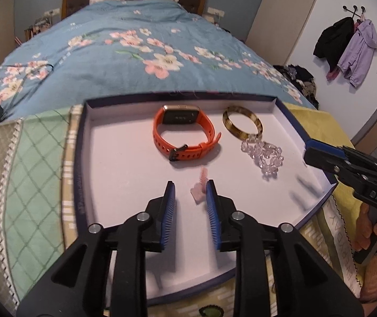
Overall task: Organize jewelry
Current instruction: 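Lower the pink ornament into the box with the left tool while the right tool drops the crystal bracelet there, then withdraw the left tool from the box while the right tool moves to the dark red beaded necklace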
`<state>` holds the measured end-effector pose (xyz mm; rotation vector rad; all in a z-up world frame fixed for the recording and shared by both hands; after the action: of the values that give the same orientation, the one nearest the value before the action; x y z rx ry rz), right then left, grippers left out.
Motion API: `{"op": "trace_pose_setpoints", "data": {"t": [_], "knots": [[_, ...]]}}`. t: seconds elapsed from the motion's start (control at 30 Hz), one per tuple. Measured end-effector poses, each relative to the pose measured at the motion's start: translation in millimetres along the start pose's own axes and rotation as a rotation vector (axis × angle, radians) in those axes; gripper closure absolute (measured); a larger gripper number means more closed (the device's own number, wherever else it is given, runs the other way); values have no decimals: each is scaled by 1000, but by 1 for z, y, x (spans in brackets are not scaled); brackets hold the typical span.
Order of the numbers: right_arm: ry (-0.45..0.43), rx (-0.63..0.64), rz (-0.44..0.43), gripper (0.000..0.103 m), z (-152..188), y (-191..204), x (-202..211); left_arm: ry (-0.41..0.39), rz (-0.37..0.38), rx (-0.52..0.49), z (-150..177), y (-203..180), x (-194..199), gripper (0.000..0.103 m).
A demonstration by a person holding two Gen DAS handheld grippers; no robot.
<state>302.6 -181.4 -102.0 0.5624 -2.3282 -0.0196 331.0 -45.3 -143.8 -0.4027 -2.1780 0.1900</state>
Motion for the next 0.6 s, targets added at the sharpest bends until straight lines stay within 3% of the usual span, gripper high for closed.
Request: {"op": "trace_pose_setpoints", "data": {"t": [0.3, 0.6], "knots": [[-12, 55, -33, 69, 24, 21, 35, -150, -33, -90, 10, -9, 65, 67], [63, 121, -37, 69, 64, 42, 44, -184, -38, -131, 55, -8, 105, 62]]}}
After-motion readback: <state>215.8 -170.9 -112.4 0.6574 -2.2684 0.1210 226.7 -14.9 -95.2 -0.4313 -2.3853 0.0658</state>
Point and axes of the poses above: each gripper's, at about its wrist camera, not at the fingertips, and x roughly against the way its jaws point, y to its left, z to its underside, the point moved 6 cm from there along -x, roughly the way its jaws point, and after that the axes turned 6 degrees about x, right-handed, at the moved point
